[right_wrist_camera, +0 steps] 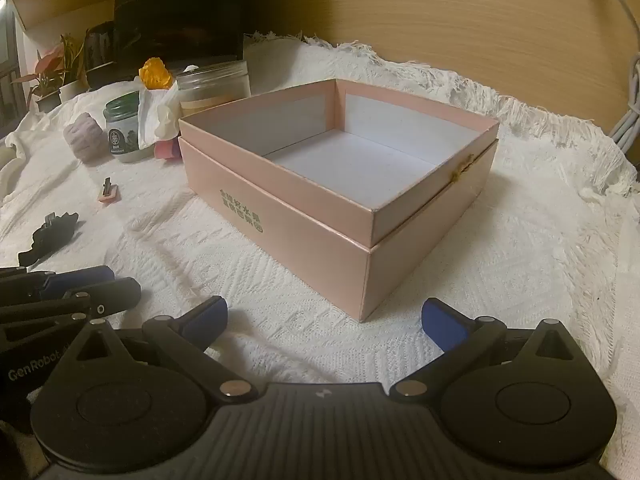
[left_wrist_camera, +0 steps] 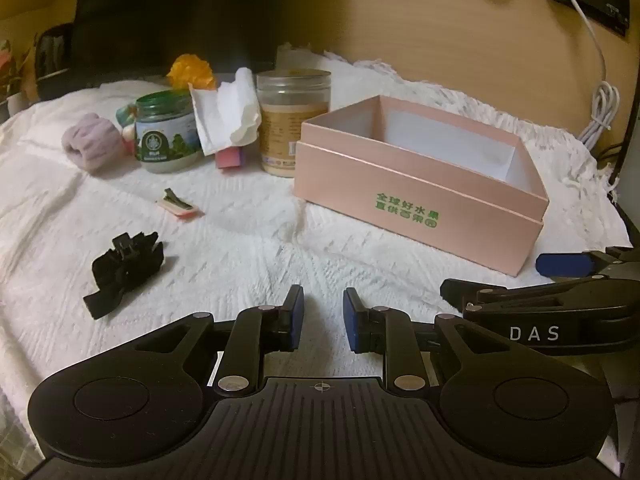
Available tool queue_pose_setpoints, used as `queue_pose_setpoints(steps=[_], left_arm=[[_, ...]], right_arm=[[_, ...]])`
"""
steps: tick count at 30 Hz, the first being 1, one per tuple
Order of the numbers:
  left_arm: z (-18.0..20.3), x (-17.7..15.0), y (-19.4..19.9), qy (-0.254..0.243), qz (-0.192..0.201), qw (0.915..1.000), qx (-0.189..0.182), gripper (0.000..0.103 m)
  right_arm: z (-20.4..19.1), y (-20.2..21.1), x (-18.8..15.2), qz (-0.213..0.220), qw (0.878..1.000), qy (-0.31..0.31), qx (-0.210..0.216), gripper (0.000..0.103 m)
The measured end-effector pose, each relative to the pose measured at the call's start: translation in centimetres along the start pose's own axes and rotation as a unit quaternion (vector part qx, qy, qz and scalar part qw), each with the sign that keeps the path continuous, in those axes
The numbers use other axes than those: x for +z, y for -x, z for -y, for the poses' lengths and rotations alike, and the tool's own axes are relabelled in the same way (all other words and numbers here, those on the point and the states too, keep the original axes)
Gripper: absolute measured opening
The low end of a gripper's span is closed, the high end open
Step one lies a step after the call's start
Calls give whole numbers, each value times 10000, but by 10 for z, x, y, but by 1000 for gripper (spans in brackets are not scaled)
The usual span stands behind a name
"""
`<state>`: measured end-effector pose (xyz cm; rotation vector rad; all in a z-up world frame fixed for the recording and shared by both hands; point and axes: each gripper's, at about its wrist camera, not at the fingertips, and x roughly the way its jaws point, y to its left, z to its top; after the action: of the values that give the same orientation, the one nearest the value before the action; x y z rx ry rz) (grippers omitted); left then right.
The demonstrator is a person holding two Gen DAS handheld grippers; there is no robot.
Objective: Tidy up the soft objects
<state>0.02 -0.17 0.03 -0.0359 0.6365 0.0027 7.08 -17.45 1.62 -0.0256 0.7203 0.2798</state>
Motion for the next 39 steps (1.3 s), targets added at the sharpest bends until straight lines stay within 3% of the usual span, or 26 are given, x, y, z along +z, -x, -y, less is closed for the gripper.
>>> queue_pose_setpoints(steps=[1, 39], left_arm=[[-3, 0, 1, 160, 36, 9998, -125, 25], [-3, -1, 2, 67, 36, 10000, -50, 25]], right_arm=[[0, 0, 0, -2, 10000, 7, -5, 103], [1, 1, 1, 7, 10000, -11, 10, 103]])
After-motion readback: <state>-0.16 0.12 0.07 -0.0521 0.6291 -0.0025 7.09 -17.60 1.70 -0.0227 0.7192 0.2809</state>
